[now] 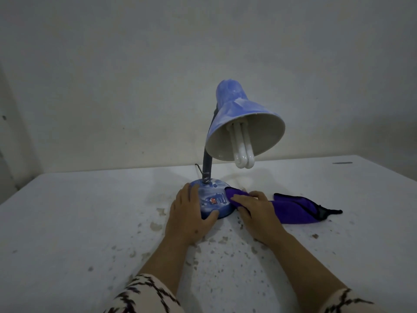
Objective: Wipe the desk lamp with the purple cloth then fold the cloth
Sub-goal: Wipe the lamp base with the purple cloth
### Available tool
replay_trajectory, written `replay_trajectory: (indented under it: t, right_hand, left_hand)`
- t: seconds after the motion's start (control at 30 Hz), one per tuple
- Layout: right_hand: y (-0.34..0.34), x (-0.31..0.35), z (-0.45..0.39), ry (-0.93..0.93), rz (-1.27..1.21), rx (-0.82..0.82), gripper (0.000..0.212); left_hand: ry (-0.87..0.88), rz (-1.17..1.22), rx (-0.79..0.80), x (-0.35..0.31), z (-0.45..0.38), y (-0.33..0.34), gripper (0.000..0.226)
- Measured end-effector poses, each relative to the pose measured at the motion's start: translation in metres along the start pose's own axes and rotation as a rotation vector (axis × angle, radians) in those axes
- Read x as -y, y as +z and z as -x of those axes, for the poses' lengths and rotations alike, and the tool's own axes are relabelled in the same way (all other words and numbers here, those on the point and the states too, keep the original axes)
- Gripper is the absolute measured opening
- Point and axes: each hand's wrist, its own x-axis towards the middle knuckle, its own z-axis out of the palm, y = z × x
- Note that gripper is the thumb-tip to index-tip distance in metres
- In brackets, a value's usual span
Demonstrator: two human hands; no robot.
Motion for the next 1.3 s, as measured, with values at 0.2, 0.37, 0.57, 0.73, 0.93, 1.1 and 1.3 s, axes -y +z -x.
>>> replay_trajectory:
  t: [0.2,0.37,0.57,0.73,0.93,1.1,1.3]
  right_hand:
    - [0.002,0.004,-0.020,0.026,0.089,0.092,0.041]
    - [-0.001,0.003,-0.031,0.042,0.067,0.159,0.041]
    - [-0.006,-0.013,-0.015,-0.100,-0.056,0.172,0.039]
    - [-0.001,-0.008,-0.037,-0.058,0.052,0.218,0.039]
    - [0.005,0.004,-0.054,-0.012,0.057,0.214,0.037]
    - [0.002,-0.005,-0.037,-0.088,-0.047,0.208,0.037]
    - [0.000,0.002,-0.053,-0.098,0.005,0.275,0.036]
  left_hand:
    - [-0.024,0.002,0.034,0.001,-0.001,0.003,0.084]
    - [-0.015,0.050,0.011,0.002,-0.002,0.005,0.082]
    - [-0.061,0.033,0.026,0.005,-0.003,0.010,0.088]
    - [-0.064,-0.014,0.036,0.003,-0.003,0.008,0.086]
    - [-0.063,-0.046,0.057,0.000,-0.002,0.006,0.082]
    - [-0.084,-0.050,0.077,0.000,-0.002,0.006,0.082]
    - [-0.089,-0.064,0.064,0.000,-0.002,0.007,0.083]
